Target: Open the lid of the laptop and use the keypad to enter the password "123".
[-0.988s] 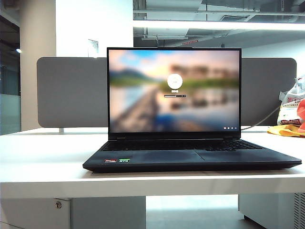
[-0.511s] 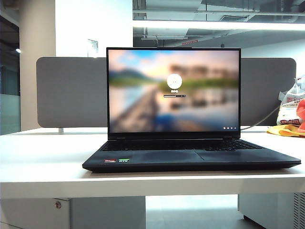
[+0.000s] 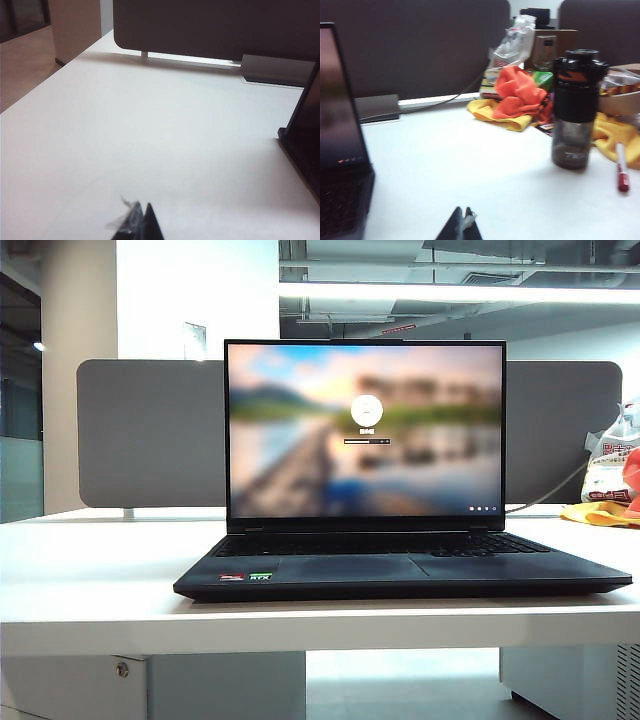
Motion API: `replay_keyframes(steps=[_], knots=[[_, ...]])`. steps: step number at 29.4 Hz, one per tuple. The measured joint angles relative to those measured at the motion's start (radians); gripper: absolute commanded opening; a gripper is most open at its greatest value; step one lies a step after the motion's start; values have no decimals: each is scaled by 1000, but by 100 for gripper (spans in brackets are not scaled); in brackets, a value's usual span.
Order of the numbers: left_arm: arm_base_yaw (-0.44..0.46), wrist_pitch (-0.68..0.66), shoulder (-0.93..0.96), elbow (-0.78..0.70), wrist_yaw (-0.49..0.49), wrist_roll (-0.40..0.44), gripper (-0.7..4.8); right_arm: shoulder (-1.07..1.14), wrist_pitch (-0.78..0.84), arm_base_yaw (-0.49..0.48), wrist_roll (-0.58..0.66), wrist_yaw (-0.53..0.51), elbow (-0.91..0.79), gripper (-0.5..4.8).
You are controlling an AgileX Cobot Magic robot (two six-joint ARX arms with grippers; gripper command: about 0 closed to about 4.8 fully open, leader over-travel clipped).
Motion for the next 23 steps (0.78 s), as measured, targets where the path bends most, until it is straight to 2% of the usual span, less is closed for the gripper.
replay_keyframes(steps=[7, 17, 23], knots=[[0, 0, 0, 0, 0, 0, -6, 0, -24, 0, -48, -175, -17, -8], [0, 0, 0, 0, 0, 0, -6, 0, -166, 0, -93, -188, -17, -8], [0, 0, 0, 0, 0, 0, -6, 0, -178, 0, -94, -192, -17, -8]])
